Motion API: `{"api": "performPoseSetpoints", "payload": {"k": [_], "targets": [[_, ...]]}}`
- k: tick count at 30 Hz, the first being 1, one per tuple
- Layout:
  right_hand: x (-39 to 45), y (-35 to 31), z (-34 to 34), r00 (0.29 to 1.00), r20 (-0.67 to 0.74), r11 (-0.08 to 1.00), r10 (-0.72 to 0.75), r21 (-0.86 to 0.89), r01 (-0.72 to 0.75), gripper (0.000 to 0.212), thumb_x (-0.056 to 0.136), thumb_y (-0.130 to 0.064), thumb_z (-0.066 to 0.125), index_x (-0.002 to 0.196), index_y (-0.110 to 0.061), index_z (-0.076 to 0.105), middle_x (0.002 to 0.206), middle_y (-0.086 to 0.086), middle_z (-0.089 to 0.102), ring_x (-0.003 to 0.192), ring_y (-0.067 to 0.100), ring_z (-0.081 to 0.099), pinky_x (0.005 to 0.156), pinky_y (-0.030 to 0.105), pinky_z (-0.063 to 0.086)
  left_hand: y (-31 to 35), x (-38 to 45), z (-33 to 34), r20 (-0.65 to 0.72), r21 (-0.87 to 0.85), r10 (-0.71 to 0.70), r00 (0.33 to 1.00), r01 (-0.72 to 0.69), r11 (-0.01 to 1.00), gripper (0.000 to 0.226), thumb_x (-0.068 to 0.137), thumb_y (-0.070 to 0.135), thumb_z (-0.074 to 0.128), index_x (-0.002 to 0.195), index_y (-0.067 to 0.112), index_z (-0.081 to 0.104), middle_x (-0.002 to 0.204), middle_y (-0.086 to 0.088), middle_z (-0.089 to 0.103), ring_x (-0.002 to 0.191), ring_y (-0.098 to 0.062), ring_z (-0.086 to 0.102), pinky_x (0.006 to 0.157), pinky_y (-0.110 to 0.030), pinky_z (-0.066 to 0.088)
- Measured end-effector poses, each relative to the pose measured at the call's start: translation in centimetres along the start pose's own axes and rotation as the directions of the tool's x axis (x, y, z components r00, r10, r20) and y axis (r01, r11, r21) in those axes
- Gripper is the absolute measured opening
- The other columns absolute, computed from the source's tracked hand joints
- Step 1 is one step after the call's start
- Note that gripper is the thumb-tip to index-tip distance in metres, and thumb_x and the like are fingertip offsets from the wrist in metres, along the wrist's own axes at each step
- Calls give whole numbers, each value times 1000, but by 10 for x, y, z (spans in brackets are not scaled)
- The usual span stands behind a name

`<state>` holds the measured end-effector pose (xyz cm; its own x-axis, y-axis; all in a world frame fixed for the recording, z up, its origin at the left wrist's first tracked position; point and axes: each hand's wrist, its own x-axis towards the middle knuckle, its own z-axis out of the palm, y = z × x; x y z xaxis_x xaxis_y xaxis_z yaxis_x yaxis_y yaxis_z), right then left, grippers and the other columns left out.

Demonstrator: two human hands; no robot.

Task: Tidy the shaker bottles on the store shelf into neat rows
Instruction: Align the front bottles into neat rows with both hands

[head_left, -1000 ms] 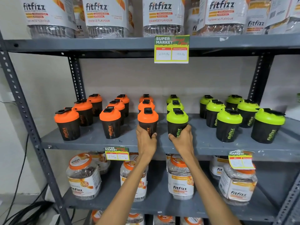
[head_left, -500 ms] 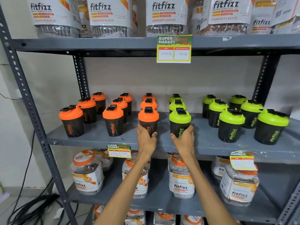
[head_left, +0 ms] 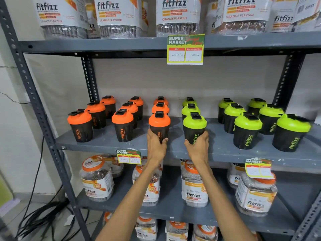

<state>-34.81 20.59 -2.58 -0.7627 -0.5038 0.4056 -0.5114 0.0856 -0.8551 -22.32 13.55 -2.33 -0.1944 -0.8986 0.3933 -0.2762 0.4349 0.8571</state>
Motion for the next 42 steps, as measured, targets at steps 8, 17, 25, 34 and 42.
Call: {"api": "performPoseSetpoints", "payload": {"k": [8,17,25,34,42], "targets": [[-16,-3,-10,1000,19,997,25,69,-26,102,79,-20,79,153,-2,11,155,21,27,142,35,33,111,40,35,-5,-6,-3,18,-41,-43,999,43,998,102,84,22,75,155,5,3,159,-15,25,147,-31,25,120,-45,26],[-112,-10,25,934,-107,927,-342,127,354,30,88,-8,63,116,-15,54,113,-5,55,106,12,56,92,21,46,-54,-51,-87,-352,-4,196,915,-211,977,37,95,26,59,131,23,50,128,7,56,120,-7,51,104,-32,43],[-137,-100,141,959,16,945,-283,175,276,45,84,-13,70,125,-10,53,119,7,61,109,20,59,96,36,49,-106,23,-201,-540,112,197,818,-162,980,62,89,19,64,143,8,35,148,-10,39,137,-24,35,111,-26,27],[-95,-145,207,988,152,1000,10,-17,-7,104,67,-24,87,145,7,25,145,26,39,138,39,37,110,40,33,-144,93,-242,-367,-20,-77,927,74,997,108,74,17,83,152,0,11,159,-22,18,149,-37,18,119,-50,26],[-89,-151,216,982,175,992,75,-114,-56,71,73,-19,83,126,2,42,131,22,56,124,38,53,97,41,45,-158,112,-252,-243,-29,-78,967,74,997,93,74,8,81,148,4,25,143,-20,43,135,-38,43,111,-48,40]]}}
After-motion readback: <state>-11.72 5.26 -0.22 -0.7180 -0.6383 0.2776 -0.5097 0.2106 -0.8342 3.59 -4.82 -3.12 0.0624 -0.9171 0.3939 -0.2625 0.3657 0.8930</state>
